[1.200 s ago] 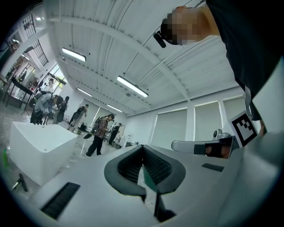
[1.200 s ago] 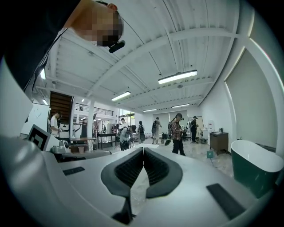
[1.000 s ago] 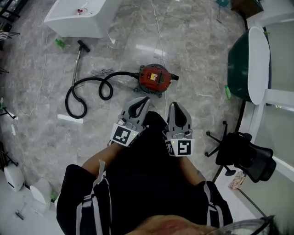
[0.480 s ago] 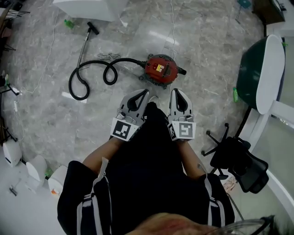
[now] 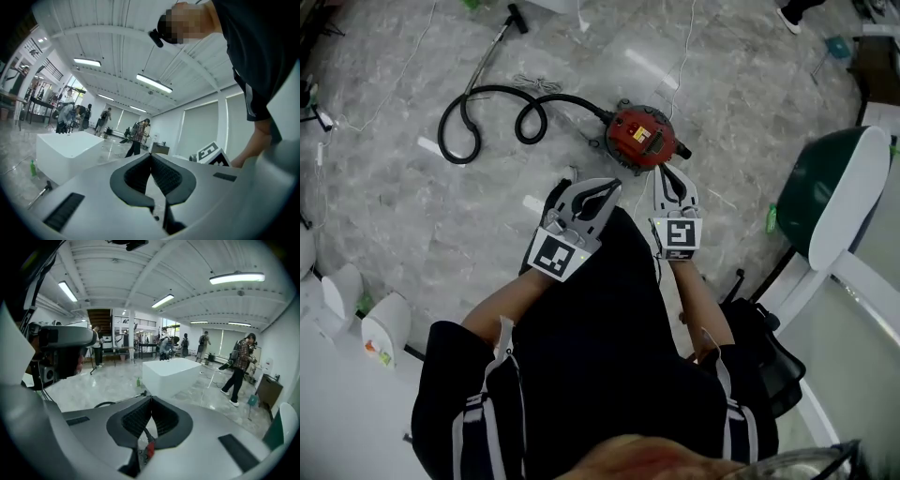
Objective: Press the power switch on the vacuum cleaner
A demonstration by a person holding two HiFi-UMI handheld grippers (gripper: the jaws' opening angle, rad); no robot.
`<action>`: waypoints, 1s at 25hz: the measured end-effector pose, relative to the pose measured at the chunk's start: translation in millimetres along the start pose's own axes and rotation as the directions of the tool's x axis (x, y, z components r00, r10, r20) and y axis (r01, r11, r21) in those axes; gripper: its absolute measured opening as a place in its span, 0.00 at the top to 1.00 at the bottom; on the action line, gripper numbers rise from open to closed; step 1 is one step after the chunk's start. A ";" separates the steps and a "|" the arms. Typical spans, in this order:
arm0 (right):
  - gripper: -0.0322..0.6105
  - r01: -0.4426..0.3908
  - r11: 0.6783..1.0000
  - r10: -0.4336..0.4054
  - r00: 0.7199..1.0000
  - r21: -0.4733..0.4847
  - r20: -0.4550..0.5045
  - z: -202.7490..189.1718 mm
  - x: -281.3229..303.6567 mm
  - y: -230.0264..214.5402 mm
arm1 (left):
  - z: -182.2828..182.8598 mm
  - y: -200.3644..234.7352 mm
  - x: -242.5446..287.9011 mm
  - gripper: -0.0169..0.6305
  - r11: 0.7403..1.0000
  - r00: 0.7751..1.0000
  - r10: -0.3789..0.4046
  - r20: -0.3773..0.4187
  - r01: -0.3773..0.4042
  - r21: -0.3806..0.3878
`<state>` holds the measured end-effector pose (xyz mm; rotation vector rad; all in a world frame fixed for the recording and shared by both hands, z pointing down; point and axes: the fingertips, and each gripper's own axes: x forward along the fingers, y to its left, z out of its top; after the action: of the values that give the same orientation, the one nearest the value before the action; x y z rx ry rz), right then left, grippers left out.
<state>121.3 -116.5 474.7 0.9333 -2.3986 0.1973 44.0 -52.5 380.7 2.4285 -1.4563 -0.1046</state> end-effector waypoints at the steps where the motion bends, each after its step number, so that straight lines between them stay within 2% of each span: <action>1: 0.92 -0.022 1.000 0.022 1.000 -0.018 -0.016 -2.4 8.0 4.2 | -4.1 1.4 0.1 0.95 1.000 1.000 -0.002 -0.010 0.002 -0.001; 4: 0.92 -0.071 0.996 0.067 0.995 -0.054 -0.075 -20.2 32.9 10.0 | -16.8 8.2 0.6 0.95 0.999 1.000 0.005 -0.022 -0.006 -0.051; 6: 0.92 -0.093 0.991 0.083 0.991 -0.101 -0.106 -34.4 51.3 9.1 | -19.9 13.5 2.0 0.95 0.998 1.000 0.013 -0.015 -0.014 -0.057; 10: 0.92 -0.128 0.979 0.097 0.976 -0.158 -0.193 -72.2 88.9 -0.9 | -21.7 19.3 6.1 0.95 0.998 1.000 -0.001 0.010 0.001 0.065; 13: 0.92 -0.149 0.977 0.102 0.956 -0.155 -0.276 -106.8 120.0 -12.3 | -33.3 21.7 5.8 0.95 0.994 1.000 0.030 0.000 -0.030 0.107; 15: 0.92 -0.163 0.973 0.105 0.941 -0.161 -0.320 -130.3 142.4 -20.7 | -44.5 24.8 6.7 0.95 0.997 1.000 0.029 -0.006 -0.028 0.075; 18: 0.92 -0.196 0.954 0.093 0.912 -0.228 -0.399 -171.9 170.3 -29.6 | -71.5 33.0 2.9 0.95 0.998 0.997 0.054 -0.063 -0.056 -0.032; 19: 0.92 -0.209 0.947 0.091 0.903 -0.243 -0.420 -185.0 177.5 -31.5 | -76.5 32.9 1.6 0.95 0.997 0.995 0.061 -0.080 -0.065 -0.039; 23: 0.92 -0.194 0.962 0.087 0.886 -0.194 -0.455 -221.8 204.5 -44.5 | -78.2 27.2 3.0 0.95 0.999 0.996 0.040 -0.078 -0.037 0.035; 25: 0.92 -0.160 0.969 0.061 0.892 -0.186 -0.448 -232.7 217.0 -53.7 | -86.2 31.6 4.1 0.95 0.999 0.995 0.045 -0.084 -0.043 0.016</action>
<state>128.5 -207.3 784.3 0.5746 -2.0015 0.1620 37.9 -50.6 472.4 2.3798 -1.4771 0.0185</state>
